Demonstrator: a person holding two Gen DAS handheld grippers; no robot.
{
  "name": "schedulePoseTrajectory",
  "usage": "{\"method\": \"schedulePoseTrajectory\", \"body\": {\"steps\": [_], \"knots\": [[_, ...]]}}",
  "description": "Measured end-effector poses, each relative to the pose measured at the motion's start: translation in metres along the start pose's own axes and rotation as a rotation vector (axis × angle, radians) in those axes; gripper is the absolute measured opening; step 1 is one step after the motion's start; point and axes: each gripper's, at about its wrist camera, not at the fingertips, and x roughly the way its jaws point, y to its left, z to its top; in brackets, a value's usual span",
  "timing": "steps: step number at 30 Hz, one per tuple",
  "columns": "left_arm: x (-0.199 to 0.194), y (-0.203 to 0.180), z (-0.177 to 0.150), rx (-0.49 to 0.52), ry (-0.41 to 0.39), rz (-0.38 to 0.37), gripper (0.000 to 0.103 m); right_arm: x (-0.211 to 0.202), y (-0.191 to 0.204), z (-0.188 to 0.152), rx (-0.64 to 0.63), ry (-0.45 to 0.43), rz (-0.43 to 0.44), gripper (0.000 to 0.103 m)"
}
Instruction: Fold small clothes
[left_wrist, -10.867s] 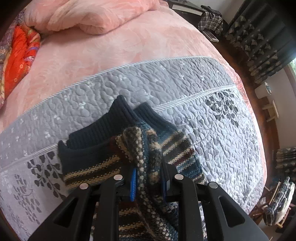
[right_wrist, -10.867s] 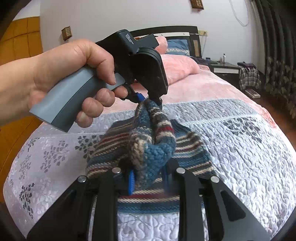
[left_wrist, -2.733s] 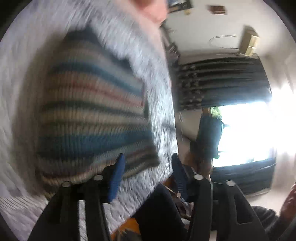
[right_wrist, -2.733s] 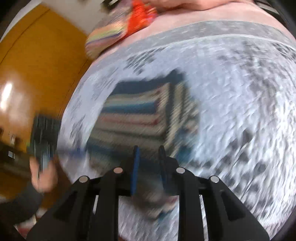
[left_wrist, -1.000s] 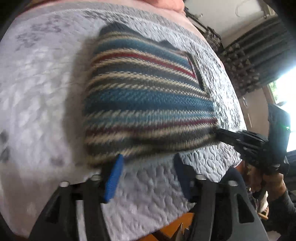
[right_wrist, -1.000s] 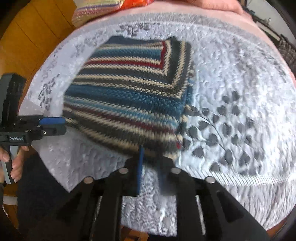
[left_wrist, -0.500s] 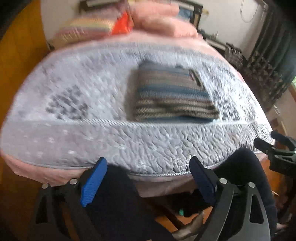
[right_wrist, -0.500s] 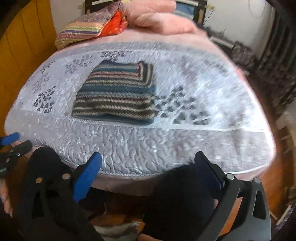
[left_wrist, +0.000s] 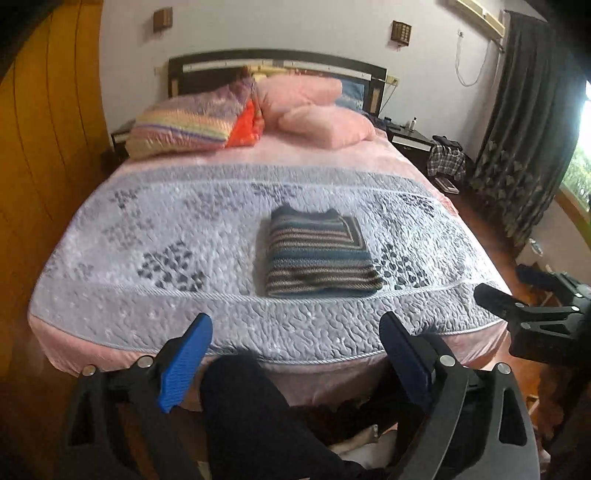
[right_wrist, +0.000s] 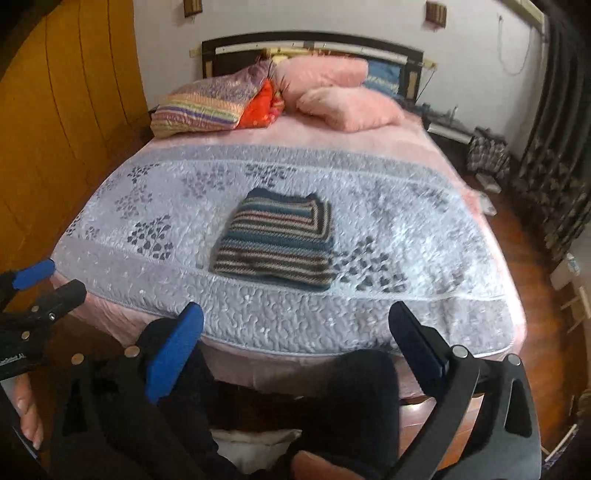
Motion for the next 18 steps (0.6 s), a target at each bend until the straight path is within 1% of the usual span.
{"method": "schedulePoseTrajectory", "body": {"steps": [3,7,12,18], "knots": [[-0.018,-0.011,0.001,0.033,-0.017,0.007,0.092,-0.019,0.003,-0.001,-0.007,-0.036,-0.038,0.100],[-0.033,-0.020,0.000,0.049,-0.030,0.028,0.092,-0.041,0.002,-0.005,0.006,-0.072,-0.051,0.100],[-0.037,-0.018,-0.003,0.031,-0.028,0.011,0.092,-0.053,0.001,-0.009,0.008,-0.094,-0.065,0.100],[-0.032,-0.021,-0.006,0.031,-0.019,0.005,0.092,-0.055,0.002,-0.010,0.004,-0.099,-0.076,0.100]]}}
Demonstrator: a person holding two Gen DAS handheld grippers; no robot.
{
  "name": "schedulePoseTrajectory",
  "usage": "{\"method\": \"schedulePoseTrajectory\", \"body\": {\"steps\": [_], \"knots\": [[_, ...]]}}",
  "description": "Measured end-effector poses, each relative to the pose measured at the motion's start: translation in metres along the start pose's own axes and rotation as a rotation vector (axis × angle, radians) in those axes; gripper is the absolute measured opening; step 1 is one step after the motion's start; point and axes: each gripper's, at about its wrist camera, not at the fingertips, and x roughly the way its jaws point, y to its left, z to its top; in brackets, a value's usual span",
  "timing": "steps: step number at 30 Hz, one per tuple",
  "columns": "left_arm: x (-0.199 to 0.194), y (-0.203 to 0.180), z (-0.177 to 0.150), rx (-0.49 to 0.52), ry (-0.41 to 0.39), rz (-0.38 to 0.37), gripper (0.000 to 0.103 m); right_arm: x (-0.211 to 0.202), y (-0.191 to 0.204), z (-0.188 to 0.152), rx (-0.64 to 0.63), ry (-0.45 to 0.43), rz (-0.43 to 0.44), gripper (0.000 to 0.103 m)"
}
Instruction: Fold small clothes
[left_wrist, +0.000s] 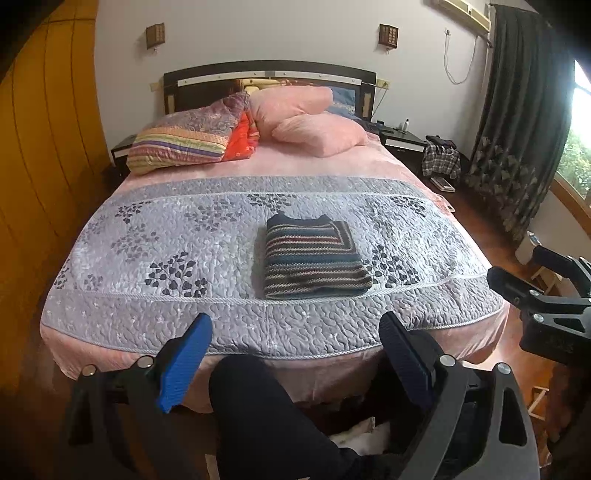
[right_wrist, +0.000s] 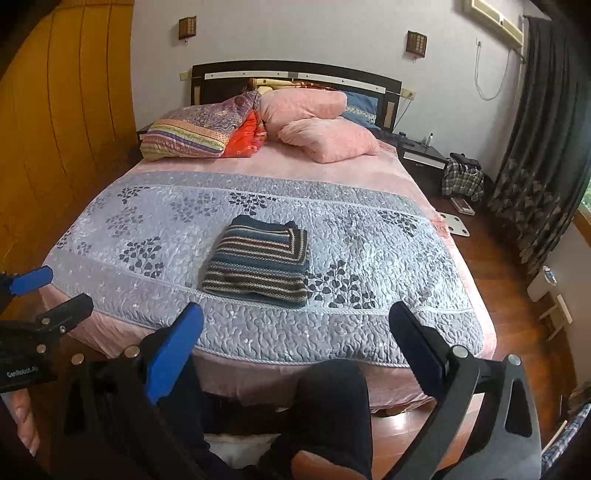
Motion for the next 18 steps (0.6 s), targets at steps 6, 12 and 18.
{"method": "schedulePoseTrajectory", "body": {"steps": [6,12,18], "knots": [[0.004,-0.001,0.000,0.000,0.005,-0.003,0.092,0.001,-0.001,0.001,-0.001,-0.001,0.000,0.100],[0.011,-0.002,0.003,0.008,0.012,-0.006,0.092,0.006,-0.004,0.003,0.002,0.008,0.004,0.100],[0.015,-0.006,0.005,0.017,0.008,-0.012,0.092,0.012,-0.009,0.005,0.011,0.014,0.002,0.100]]}}
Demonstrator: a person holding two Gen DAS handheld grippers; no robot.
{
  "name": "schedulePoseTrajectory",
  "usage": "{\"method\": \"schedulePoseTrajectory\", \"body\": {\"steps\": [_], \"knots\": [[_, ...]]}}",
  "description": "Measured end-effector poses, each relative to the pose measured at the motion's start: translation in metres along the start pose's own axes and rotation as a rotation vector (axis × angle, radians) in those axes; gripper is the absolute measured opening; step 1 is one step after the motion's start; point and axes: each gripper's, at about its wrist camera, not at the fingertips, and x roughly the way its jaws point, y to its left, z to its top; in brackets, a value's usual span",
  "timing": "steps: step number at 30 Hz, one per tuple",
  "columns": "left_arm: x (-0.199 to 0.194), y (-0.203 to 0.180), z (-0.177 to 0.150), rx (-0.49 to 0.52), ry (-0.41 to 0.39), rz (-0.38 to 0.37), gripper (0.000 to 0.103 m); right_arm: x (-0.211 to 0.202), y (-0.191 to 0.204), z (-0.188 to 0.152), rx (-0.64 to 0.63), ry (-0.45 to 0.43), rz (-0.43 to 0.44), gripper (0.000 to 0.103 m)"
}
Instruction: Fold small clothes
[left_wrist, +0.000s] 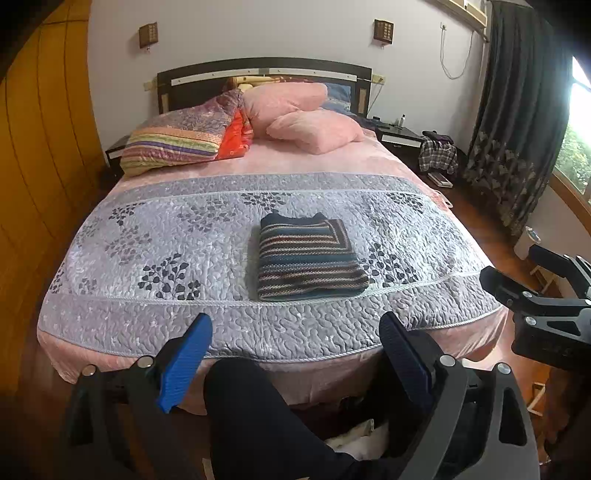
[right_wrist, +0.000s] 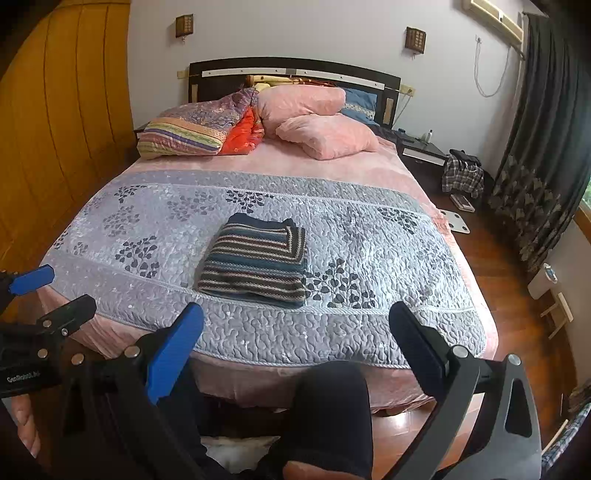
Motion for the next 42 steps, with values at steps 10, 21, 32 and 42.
{"method": "schedulePoseTrajectory", "body": {"steps": [10,21,32,42], "knots": [[0.001,0.000,0.001,0.000,0.002,-0.004,0.092,0.008,-0.005,0.002,0.006,-0.001,0.002,0.100],[0.003,0.000,0.005,-0.004,-0.003,-0.004,0.092,0.013,-0.006,0.006,0.002,-0.005,0.004,0.100],[0.004,-0.001,0.009,-0.003,-0.006,-0.005,0.092,0.020,-0.002,0.013,-0.008,-0.012,0.003,0.100],[0.003,-0.001,0.011,-0.002,-0.006,-0.008,0.092,0.019,0.000,0.015,-0.012,-0.016,-0.001,0.100]]}}
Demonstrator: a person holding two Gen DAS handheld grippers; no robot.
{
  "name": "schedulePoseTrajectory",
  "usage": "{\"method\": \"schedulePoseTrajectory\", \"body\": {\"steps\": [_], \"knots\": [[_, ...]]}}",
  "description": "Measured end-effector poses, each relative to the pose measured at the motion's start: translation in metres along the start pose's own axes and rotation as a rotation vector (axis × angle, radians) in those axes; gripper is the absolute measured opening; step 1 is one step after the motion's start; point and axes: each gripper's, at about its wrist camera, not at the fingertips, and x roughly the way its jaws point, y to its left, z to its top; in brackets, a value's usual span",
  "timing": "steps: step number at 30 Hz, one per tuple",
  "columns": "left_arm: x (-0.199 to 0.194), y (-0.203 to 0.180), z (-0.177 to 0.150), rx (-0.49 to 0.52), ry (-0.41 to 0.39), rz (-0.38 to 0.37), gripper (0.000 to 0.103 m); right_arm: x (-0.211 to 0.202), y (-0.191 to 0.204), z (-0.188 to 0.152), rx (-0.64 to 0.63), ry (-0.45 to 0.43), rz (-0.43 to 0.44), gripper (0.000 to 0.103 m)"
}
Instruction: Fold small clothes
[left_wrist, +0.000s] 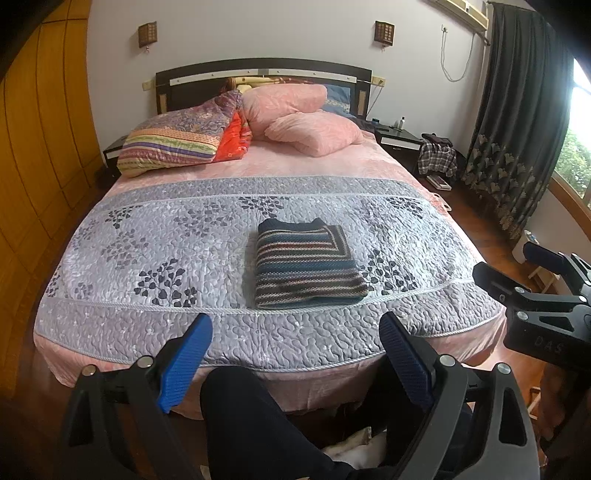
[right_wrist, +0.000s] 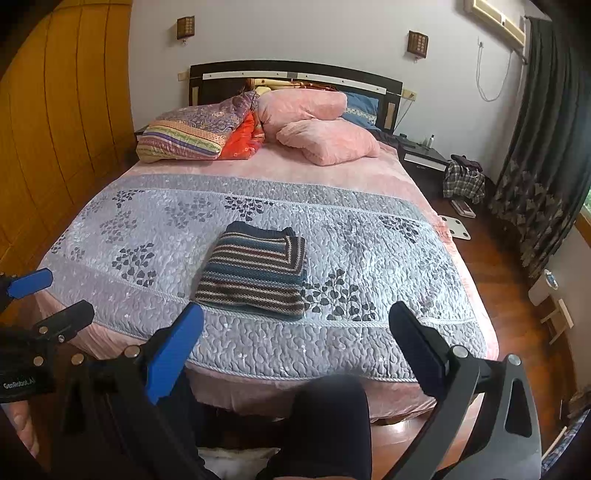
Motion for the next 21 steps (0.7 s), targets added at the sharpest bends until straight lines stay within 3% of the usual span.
{"method": "schedulePoseTrajectory", "body": {"steps": [21], "knots": [[-0.0004,0.0005,0.0009,-0.006,-0.001,-0.005,0.092,0.0000,0.0042,-0.0031,-0.006,-0.002,-0.006,0.100]]}}
